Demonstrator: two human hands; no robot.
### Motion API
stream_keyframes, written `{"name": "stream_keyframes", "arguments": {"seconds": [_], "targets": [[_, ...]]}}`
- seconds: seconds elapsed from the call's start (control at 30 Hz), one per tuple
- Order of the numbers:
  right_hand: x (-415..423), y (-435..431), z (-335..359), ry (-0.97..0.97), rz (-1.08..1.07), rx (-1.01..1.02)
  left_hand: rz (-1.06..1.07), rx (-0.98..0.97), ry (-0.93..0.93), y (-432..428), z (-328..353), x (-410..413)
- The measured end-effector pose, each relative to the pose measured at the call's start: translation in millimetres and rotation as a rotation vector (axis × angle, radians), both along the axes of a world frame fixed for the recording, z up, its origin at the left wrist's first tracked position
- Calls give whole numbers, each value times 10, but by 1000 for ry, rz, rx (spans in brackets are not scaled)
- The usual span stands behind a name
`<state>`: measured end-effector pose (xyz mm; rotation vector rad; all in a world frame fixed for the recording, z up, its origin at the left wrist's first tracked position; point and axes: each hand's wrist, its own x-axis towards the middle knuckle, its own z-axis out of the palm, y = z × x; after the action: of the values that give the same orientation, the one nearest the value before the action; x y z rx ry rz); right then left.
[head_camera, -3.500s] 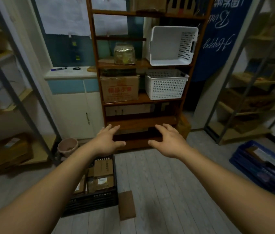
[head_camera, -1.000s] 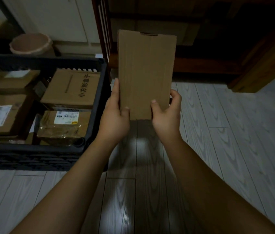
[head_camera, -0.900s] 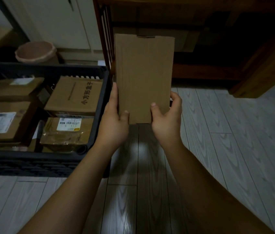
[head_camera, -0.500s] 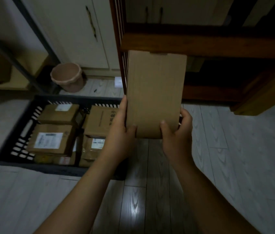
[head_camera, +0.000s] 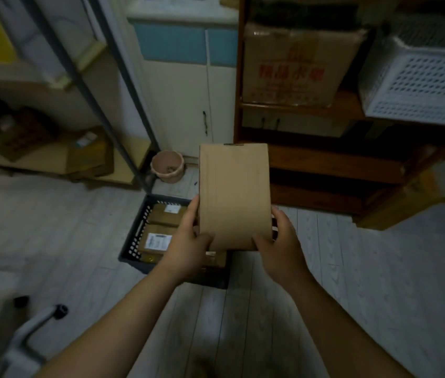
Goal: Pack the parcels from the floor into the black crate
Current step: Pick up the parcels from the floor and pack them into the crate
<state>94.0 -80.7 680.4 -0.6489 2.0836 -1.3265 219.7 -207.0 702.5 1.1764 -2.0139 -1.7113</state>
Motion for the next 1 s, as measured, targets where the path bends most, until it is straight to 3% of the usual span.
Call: {"name": "stream_keyframes", "arguments": {"seconds": [0.2, 0.33, 0.43, 0.63, 0.73, 0.83, 1.0], "targets": [[-25, -18, 819, -112, -20, -150, -133, -47, -65, -77, 744, 387], [33, -120, 1138, -283, -113, -283, 128, -21, 49, -44, 1063, 585], [184, -172, 1272, -330, -132, -357, 225, 146, 109, -39, 1175, 719], [351, -379, 1438, -145, -180, -368, 155, 116, 146, -494, 1467, 995], [564, -680, 1379, -44, -159, -299, 316, 47, 206, -887, 1454, 1134], [921, -1038, 1247, -52, -167, -270, 408, -70, 152, -1310, 1330, 1361], [1369, -1545, 920, -24, -135, -144, 177, -141, -3, -1880, 1089, 1740]]}}
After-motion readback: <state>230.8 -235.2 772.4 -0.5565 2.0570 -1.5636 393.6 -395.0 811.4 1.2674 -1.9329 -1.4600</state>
